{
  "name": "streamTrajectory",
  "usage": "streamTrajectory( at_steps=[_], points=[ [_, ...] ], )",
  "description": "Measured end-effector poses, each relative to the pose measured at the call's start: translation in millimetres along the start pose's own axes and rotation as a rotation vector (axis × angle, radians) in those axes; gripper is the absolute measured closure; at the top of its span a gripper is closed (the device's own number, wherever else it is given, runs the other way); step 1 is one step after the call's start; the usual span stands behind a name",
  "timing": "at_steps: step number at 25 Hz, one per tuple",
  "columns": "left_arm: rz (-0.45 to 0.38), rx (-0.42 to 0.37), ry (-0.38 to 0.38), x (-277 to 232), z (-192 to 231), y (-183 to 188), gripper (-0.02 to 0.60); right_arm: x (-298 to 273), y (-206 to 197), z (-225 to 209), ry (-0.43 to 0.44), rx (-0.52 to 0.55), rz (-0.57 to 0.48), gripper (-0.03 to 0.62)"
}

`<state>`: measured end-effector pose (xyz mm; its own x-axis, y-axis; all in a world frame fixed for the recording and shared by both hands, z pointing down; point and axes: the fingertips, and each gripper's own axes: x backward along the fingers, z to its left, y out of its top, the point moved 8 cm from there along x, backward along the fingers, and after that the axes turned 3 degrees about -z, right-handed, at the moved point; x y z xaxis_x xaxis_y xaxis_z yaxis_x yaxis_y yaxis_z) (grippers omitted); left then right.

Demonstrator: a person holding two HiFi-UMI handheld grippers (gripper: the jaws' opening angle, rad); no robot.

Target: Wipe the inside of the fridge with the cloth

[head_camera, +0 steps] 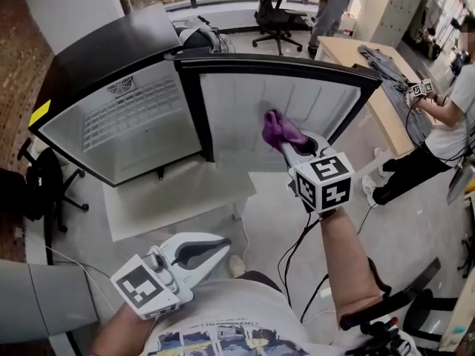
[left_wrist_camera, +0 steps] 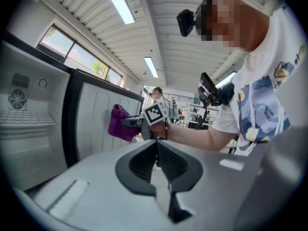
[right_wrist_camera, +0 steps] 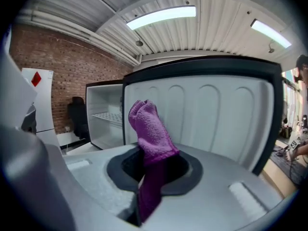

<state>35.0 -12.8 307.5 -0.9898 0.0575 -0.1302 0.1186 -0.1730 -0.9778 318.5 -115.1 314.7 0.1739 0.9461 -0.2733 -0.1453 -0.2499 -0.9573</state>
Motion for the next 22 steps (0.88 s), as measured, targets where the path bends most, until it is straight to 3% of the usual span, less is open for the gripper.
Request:
streamTrajectory(
  at_steps=[5, 9, 15, 22],
  points=[
    [-0.001, 0.014, 0.094, 29, 0, -4, 0.575, -48, -3, 43, 0.121, 0.008, 0.006, 0.540],
    [-0.001, 0.027, 0.179, 53, 1, -7, 0.575, -81, -7, 64, 0.171, 0.010, 0.009, 0.540],
    [0.001, 0.037, 0.239, 67, 0, -9, 0.575, -103, -18, 67, 0.138, 0.022, 0.025, 0.540],
    [0.006, 0.041, 0.196, 50, 4, -10, 0.575, -92, -30, 36, 0.037, 0.016, 0.041, 0.540]
  ],
)
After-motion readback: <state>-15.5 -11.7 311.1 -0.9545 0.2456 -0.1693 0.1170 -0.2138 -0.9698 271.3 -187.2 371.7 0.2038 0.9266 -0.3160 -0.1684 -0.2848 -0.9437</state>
